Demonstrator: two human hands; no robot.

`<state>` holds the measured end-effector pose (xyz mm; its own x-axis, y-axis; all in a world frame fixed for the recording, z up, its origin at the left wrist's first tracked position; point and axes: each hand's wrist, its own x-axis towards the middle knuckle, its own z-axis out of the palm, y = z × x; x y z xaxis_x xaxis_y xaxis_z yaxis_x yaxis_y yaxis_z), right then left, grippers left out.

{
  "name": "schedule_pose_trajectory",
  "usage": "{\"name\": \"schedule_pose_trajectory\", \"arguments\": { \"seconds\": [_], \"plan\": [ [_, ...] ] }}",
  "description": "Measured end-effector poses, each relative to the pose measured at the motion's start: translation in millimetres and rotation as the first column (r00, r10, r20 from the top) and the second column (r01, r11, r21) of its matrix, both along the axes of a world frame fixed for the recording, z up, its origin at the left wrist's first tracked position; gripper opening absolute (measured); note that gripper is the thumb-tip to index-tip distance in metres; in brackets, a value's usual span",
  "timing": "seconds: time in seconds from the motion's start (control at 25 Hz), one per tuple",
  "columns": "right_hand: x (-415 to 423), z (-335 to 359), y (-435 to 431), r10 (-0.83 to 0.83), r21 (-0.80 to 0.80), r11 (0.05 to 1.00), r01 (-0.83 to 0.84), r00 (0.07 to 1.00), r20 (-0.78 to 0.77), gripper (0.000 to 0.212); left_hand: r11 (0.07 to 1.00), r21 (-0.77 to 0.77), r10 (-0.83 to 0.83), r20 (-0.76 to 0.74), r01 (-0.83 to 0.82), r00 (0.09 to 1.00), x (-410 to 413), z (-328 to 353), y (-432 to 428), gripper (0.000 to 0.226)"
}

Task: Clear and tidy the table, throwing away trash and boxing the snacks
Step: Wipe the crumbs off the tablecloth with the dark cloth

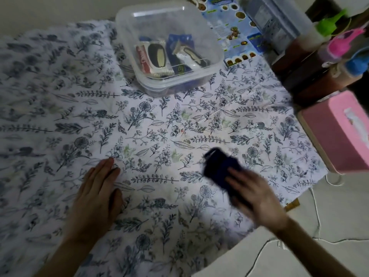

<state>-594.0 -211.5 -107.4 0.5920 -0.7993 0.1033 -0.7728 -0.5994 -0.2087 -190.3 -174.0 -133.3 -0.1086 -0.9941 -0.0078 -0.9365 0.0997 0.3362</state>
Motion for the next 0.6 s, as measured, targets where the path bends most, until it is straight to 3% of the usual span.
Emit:
{"name": "schedule_pose_trajectory", "arguments": {
  "seconds": [0.08,0.16,0.24,0.28,0.44,0.6],
  "plan": [
    [-19,1,-50,-0.308,-0.028,0.951,0.308,0.951,-0.007,0.048,1.0,0.005,-0.001,0.002,0.001,1.0,0,-1,0,0.054],
    [-10,-3,-104,-0.627,-0.042,0.778,0.627,0.779,0.02,0.054,1.0,0.009,0.002,0.007,-0.002,1.0,0,-1,1,0.054],
    [20,-5,-143,-0.796,0.012,0.604,0.797,0.603,0.06,0.057,1.0,0.01,0.006,0.015,-0.006,1.0,0,0,2,0.053],
    [41,-5,-150,-0.815,0.038,0.578,0.815,0.574,0.078,0.055,1.0,0.007,0.005,0.015,-0.005,1.0,0,1,2,0.052],
    [131,0,-108,-0.622,0.042,0.78,0.624,0.767,0.159,0.045,1.0,-0.007,0.005,0.005,-0.005,1.0,-1,4,2,0.049],
    [161,2,-33,-0.157,0.084,0.985,0.148,0.981,0.115,0.041,1.0,-0.019,0.002,-0.019,-0.003,1.0,-2,4,2,0.049]
  ]
}}
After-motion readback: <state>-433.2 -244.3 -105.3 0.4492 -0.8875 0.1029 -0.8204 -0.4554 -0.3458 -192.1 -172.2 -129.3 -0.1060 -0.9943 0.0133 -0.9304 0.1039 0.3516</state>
